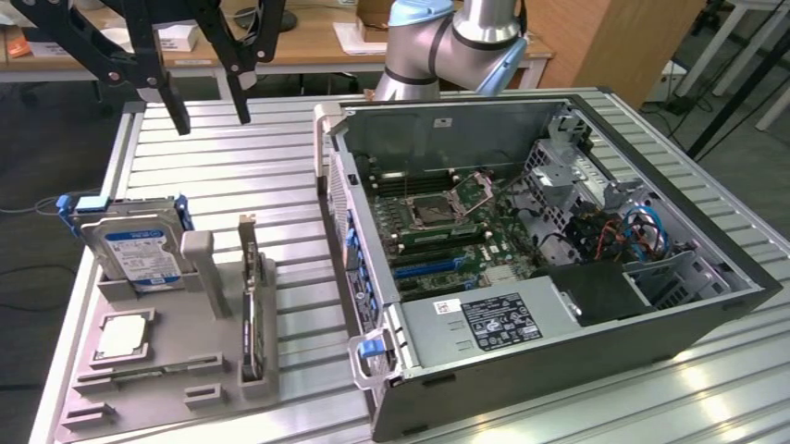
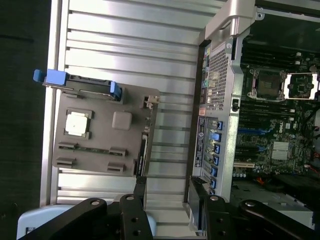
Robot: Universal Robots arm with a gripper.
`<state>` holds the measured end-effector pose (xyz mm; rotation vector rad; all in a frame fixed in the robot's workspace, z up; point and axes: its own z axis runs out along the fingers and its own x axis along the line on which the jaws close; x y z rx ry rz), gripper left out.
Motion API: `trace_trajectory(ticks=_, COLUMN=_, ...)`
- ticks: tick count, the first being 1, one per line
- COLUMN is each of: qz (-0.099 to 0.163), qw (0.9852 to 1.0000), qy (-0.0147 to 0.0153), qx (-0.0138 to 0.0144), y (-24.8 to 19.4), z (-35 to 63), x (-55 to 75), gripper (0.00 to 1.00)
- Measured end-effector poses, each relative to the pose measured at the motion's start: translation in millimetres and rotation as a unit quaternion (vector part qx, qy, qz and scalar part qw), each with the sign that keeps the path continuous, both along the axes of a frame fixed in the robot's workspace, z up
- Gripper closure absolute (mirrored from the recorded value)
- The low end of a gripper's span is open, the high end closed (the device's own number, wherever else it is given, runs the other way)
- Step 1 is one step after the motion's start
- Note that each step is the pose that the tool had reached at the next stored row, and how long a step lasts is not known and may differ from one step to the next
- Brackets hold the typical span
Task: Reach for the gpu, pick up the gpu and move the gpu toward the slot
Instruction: 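Pick up the gpu and move the gpu toward the slot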
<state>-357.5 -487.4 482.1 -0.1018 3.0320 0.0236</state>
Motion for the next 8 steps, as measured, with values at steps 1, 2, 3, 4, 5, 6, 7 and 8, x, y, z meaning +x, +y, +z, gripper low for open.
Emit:
trace_trajectory(ticks=1, qz=0.000, qw=1.0000, qy=0.0000, qx=0.0000, y=0.0, z=0.0, x=0.0, gripper=0.53)
trace_trajectory(ticks=2, qz=0.000, qw=1.0000, qy=0.0000, qx=0.0000, y=0.0, z=0.0, x=0.0, gripper=0.53)
trace_trajectory(ticks=3, qz=0.000, qw=1.0000, qy=0.0000, qx=0.0000, y=0.0, z=0.0, x=0.0, gripper=0.53)
trace_trajectory(ticks=4, qz=0.000, qw=1.0000, qy=0.0000, qx=0.0000, y=0.0, z=0.0, x=0.0, gripper=0.53)
trace_trajectory(ticks=5, qz=0.000, qw=1.0000, qy=0.0000, qx=0.0000, y=0.0, z=0.0, x=0.0, gripper=0.53)
trace_trajectory(ticks=6, qz=0.000, qw=1.0000, qy=0.0000, qx=0.0000, y=0.0, z=0.0, x=0.0, gripper=0.53)
trace_trajectory(ticks=7, qz=0.000, qw=1.0000, qy=0.0000, qx=0.0000, y=0.0, z=0.0, x=0.0, gripper=0.53)
trace_trajectory(ticks=8, qz=0.000, qw=1.0000, qy=0.0000, qx=0.0000, y=0.0, z=0.0, x=0.0, gripper=0.53)
